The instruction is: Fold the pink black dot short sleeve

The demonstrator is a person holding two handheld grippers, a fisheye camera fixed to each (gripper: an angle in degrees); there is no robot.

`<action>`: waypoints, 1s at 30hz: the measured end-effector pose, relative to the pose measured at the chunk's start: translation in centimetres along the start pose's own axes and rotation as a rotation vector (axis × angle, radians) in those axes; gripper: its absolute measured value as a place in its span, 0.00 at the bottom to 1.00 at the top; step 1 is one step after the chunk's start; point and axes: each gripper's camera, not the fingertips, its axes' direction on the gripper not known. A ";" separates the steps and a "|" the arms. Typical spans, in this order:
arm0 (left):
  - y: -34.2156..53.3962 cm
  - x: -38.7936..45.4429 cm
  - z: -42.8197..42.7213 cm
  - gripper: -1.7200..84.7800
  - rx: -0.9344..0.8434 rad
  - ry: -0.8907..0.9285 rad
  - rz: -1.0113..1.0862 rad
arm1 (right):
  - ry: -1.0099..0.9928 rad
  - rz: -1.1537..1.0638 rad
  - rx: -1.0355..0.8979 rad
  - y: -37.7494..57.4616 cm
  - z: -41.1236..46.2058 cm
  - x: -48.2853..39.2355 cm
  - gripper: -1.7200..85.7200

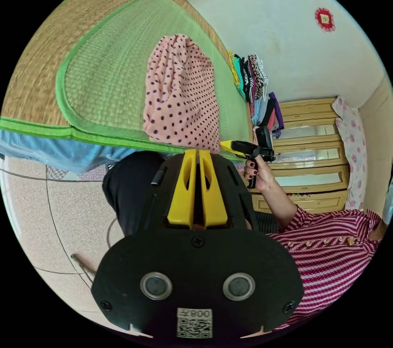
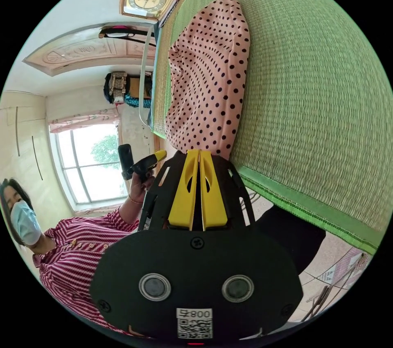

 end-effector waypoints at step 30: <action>-6.8 -2.0 8.9 0.04 -0.128 0.235 -0.175 | -0.266 0.129 0.116 8.6 -11.5 -1.1 0.12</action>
